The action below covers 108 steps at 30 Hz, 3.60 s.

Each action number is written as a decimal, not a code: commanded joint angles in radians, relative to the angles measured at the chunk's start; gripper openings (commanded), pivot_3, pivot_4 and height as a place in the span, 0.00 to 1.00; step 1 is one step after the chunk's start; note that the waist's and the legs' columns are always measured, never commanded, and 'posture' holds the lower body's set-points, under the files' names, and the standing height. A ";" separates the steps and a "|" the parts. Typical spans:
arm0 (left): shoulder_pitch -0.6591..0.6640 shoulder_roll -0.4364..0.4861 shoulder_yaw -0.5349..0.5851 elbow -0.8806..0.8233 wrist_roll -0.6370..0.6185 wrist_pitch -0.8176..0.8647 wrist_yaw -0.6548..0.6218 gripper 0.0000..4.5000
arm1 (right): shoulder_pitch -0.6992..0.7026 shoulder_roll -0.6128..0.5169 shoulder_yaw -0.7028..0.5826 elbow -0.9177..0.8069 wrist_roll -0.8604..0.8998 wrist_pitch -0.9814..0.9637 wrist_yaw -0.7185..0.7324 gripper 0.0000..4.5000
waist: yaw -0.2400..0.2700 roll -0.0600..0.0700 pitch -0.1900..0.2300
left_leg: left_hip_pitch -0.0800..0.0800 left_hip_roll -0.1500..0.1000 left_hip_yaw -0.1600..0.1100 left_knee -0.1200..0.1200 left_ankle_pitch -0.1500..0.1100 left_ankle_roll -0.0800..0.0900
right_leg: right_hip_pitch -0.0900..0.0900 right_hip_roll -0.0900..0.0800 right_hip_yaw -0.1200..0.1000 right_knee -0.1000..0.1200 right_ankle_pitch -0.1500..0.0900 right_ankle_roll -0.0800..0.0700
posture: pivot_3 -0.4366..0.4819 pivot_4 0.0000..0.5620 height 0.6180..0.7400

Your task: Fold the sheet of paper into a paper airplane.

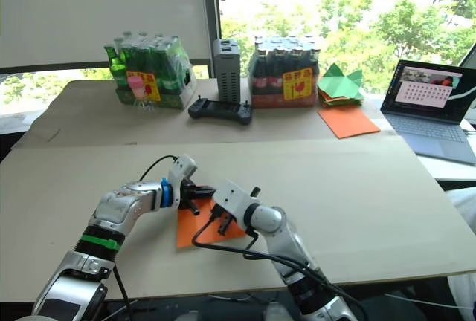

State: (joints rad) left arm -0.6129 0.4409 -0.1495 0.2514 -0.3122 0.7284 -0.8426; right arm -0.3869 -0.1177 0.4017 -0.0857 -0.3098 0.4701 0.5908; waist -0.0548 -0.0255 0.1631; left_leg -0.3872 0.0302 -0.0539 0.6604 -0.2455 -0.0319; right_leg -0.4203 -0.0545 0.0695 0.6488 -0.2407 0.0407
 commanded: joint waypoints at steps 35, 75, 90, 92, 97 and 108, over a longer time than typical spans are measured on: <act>-0.019 -0.045 -0.018 -0.005 0.012 0.016 0.007 0.00 | 0.061 -0.111 0.031 -0.098 0.007 0.175 -0.044 0.01 | 0.009 0.000 0.000 | 0.001 0.000 0.000 0.000 0.000 0.000 | 0.002 0.000 0.000 0.000 0.000 0.000 | 0.48 0.27 1.00; 0.042 -0.008 0.057 -0.023 0.013 0.007 0.038 0.00 | -0.043 -0.026 0.123 0.063 0.041 0.105 -0.010 0.01 | -0.014 0.000 -0.001 | 0.002 0.000 0.000 0.000 0.000 0.000 | 0.002 0.000 0.000 0.000 0.000 0.000 | 0.48 0.27 1.00; 0.016 0.046 0.327 -0.206 -0.208 0.228 0.087 0.00 | -0.075 -0.010 0.098 0.129 0.087 0.114 -0.012 0.01 | -0.017 0.000 -0.001 | 0.003 0.001 0.000 0.000 0.000 0.000 | 0.002 0.001 0.000 0.001 0.000 0.000 | 0.48 0.27 1.00; 0.009 0.052 0.397 -0.226 -0.268 0.282 0.105 0.00 | -0.078 -0.013 0.100 0.133 0.090 0.111 -0.012 0.01 | -0.018 0.000 -0.001 | 0.003 0.001 0.000 0.000 0.000 0.000 | 0.002 0.001 0.000 0.001 0.000 0.000 | 0.48 0.27 1.00; 0.063 0.107 0.523 -0.259 -0.367 0.376 0.125 0.34 | -0.084 -0.022 0.102 0.140 0.096 0.106 -0.008 0.00 | -0.020 0.000 -0.001 | 0.003 0.001 0.000 0.000 0.000 0.000 | 0.001 0.001 0.000 0.001 0.000 0.000 | 0.48 0.27 1.00; 0.286 0.158 0.580 -0.377 -0.484 0.472 0.138 0.48 | -0.093 -0.026 0.108 0.152 0.099 0.094 -0.004 0.00 | -0.015 -0.001 -0.001 | 0.004 0.002 0.000 -0.001 0.000 0.000 | 0.002 0.001 0.000 0.001 0.000 0.000 | 0.48 0.27 1.00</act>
State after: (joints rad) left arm -0.3259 0.5861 0.4180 -0.0785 -0.7641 1.2032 -0.7019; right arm -0.5013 -0.1365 0.4828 0.0125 -0.2117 0.5453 0.5674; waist -0.0695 -0.0262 0.1619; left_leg -0.3836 0.0320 -0.0539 0.6597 -0.2456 -0.0321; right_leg -0.4187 -0.0539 0.0696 0.6500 -0.2405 0.0404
